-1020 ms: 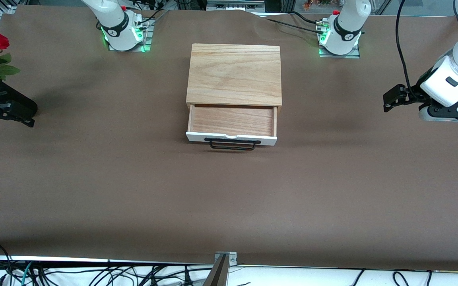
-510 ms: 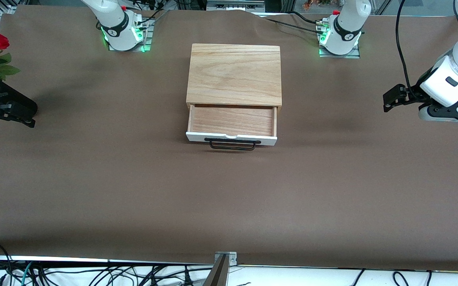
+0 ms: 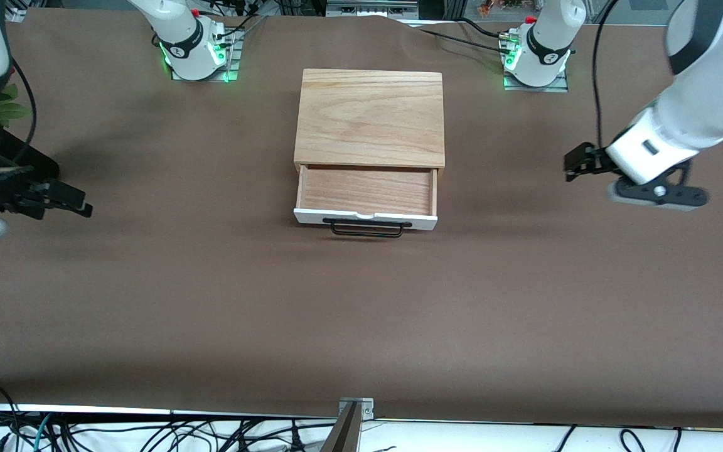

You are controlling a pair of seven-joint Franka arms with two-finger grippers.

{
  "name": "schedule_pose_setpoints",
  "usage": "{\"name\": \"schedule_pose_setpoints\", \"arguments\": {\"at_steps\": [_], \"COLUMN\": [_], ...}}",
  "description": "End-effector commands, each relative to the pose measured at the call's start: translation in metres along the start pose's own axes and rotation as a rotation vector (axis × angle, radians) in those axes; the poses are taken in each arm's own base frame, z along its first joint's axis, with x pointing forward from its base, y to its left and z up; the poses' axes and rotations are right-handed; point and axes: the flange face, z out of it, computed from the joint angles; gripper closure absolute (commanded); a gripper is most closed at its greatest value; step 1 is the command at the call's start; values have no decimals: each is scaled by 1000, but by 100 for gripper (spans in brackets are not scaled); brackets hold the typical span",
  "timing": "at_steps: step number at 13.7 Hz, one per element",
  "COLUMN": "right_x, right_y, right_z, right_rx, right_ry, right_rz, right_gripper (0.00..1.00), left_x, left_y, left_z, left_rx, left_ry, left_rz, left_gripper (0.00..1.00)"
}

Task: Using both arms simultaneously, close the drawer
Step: 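Move both grippers toward the drawer front on each side of the handle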

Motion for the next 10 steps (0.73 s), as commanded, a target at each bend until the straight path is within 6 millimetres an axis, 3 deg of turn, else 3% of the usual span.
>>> {"name": "schedule_pose_setpoints", "arguments": {"at_steps": [1, 3, 7, 10], "right_x": [18, 28, 39, 37], "right_y": [-57, -103, -164, -219], "right_z": [40, 75, 135, 174], "right_rx": [18, 19, 147, 157], "right_ry": [10, 25, 31, 48], "right_rz": [-66, -126, -144, -215], "right_gripper": [0, 0, 0, 0], "left_x": [28, 43, 75, 89], "left_y": [28, 49, 82, 132], "left_z": [18, 36, 80, 122], "left_rx": [-55, -200, -370, -425], "left_ry": [15, 33, 75, 108], "left_rz": [40, 21, -10, -4], "left_gripper": [0, 0, 0, 0]}}
